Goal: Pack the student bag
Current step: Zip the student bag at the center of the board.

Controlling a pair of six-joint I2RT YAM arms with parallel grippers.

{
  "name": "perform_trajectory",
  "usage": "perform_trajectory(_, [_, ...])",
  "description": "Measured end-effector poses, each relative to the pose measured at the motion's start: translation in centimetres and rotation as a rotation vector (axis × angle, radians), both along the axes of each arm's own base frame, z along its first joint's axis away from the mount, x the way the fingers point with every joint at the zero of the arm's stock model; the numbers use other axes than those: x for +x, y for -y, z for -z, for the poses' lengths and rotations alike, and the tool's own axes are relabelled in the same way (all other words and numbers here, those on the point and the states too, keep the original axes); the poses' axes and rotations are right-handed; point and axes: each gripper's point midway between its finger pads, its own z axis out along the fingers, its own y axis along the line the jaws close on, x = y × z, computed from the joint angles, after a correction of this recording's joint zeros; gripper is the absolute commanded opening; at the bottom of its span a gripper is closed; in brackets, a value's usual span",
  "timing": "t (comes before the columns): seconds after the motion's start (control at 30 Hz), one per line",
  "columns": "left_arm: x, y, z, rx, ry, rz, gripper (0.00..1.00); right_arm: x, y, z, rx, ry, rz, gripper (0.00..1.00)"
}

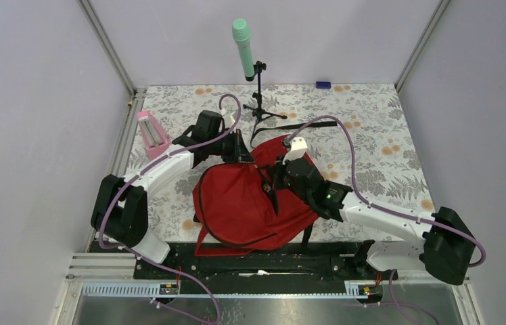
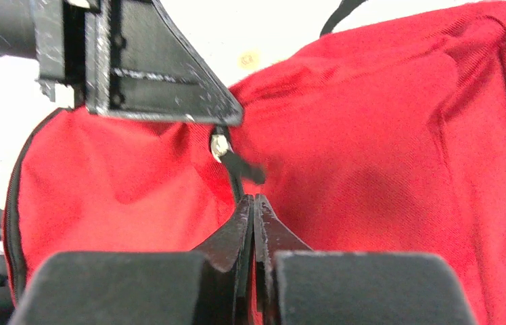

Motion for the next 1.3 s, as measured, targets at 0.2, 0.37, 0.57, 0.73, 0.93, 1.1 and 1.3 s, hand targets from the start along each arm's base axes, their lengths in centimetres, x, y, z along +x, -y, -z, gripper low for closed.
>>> perform_trajectory(0.2, [0.9,-1.0,-0.3,-0.004,-0.009,-0.055,0.0,-2.0,0.8,1.4,-0.057,-0.022,-0.002,0.0])
perform_trajectory(0.37, [1.4,-1.6,-0.5,-0.013,-0.015,-0.071,0.0,-3.2,0.9,1.7,-0.081,-0.023,-0.022,0.01])
perform_trajectory(0.57, [1.3,-1.2,-1.5,-0.019,0.015,0.015,0.0,-3.2,1.7,-0.3,-0.113,0.053,-0.065,0.56])
perform_trajectory(0.73, [0.8,-1.2,-1.8,-0.001,0.049,0.108,0.0,-2.3,1.0,-3.1,-0.16,0.11,-0.195,0.74])
perform_trajectory(0.93, [0.0,-1.0,-2.7,-0.02,0.075,0.188,0.0,-0.1,0.5,-4.2,-0.185,0.085,-0.327,0.82])
perform_trajectory(1.1, [-0.3,-0.9,-2.7,-0.027,0.078,0.212,0.0,-0.6,-0.9,-2.6,-0.237,0.035,-0.445,0.76])
perform_trajectory(1.3, [-0.4,-0.9,-2.8,-0.032,0.081,0.219,0.0,-0.7,-1.7,-1.3,-0.262,-0.006,-0.494,0.66])
